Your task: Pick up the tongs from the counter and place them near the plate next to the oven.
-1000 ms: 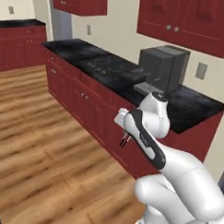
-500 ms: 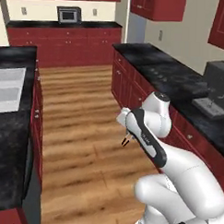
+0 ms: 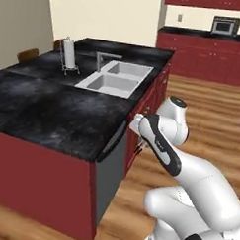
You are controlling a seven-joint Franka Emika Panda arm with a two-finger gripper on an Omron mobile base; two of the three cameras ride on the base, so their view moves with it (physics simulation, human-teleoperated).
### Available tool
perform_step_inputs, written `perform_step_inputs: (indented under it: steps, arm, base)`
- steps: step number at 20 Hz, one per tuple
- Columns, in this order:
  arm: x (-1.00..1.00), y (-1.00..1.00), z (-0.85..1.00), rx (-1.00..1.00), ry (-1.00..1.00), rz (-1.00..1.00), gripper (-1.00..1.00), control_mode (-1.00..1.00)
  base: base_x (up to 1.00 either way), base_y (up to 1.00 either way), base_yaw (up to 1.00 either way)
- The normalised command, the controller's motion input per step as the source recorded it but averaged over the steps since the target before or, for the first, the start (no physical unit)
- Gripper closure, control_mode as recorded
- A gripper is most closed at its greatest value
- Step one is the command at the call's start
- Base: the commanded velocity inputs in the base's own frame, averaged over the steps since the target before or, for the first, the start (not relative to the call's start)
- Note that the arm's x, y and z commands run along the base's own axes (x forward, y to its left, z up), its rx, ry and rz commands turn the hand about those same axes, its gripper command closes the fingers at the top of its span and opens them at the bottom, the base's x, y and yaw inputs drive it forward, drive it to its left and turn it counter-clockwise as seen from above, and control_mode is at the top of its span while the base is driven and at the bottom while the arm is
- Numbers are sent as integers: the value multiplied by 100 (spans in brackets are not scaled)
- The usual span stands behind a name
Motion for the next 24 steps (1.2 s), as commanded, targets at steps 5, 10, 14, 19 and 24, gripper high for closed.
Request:
perform_step_inputs:
  steps: [5,10,14,19,24]
  arm:
    - [0,0,0,0,0,0,100,100]
    - [0,0,0,0,0,0,100,100]
    - [0,0,0,0,0,0,100,100]
    - [0,0,0,0,0,0,100,100]
    - [0,0,0,0,0,0,100,100]
  base:
    - [3,-3,100]
    - [0,-2,100]
    - [0,-2,100]
    - [0,-2,100]
    - [8,-3,100]
